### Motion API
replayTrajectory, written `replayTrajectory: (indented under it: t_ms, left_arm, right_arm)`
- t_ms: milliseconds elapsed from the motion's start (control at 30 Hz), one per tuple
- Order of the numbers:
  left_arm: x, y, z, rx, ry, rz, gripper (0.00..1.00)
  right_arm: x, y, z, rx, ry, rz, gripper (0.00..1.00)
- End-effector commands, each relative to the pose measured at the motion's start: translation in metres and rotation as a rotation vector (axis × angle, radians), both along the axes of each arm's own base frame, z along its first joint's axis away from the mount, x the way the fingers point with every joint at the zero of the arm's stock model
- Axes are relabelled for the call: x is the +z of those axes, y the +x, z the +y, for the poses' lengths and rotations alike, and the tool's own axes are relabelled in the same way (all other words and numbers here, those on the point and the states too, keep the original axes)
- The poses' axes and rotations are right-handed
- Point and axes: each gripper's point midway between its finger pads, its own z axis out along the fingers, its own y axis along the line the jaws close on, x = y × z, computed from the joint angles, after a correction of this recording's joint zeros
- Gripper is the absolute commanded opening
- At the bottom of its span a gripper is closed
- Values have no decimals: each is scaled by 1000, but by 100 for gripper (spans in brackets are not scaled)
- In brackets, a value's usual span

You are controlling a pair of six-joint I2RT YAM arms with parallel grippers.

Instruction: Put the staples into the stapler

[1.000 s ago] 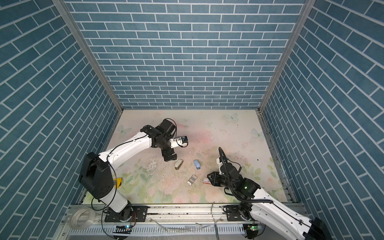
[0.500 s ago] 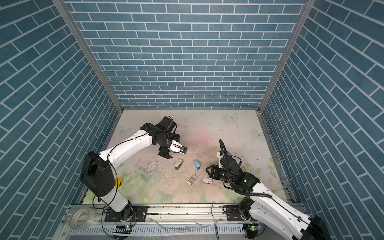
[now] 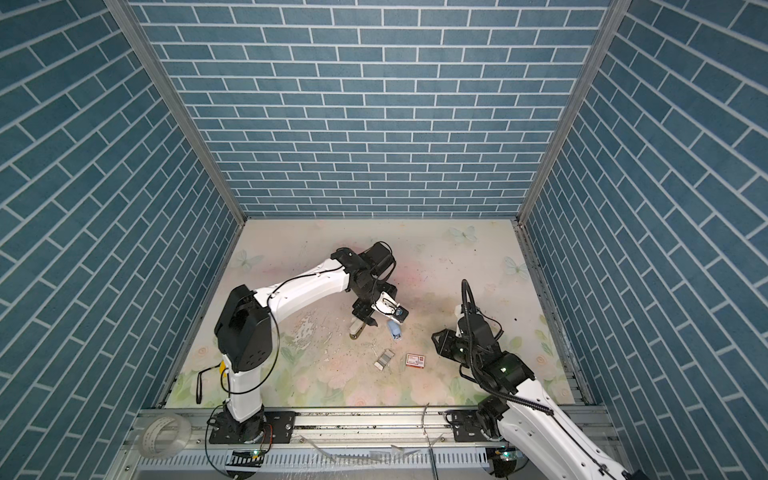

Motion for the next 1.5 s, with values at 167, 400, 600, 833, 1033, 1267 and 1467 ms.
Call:
replayTrajectory:
  t_ms: [167,400,600,833,1033,1267,1467]
  left_arm:
    - [-27,-7,-20,-50,46,25,70]
    - [-43,-15,-31,-67,66,29,61]
    - [-52,-19,-30,-69,88,44,59]
    - [-63,-19,-26,-65,117,44,49]
    - [-64,-18,-29,-46,94,33,49]
    - [-63,-20,-32,-32,86,37,41]
    - [-62,-21,-31,-22,93,45,28]
  right_arm:
    - [-8,-16,-21,-100,29,23,24]
    - [-13,-18,-22,-99,38,29,23]
    - [-15,-18,-20,-96,49,24,23]
    - [-15,-19,-21,-96,54,14,22]
    - [-14,-20,-23,-105,64,7,20]
    - [-14,-21,-23,-107,69,4,19]
    - [-14,-21,-23,-105,71,7,18]
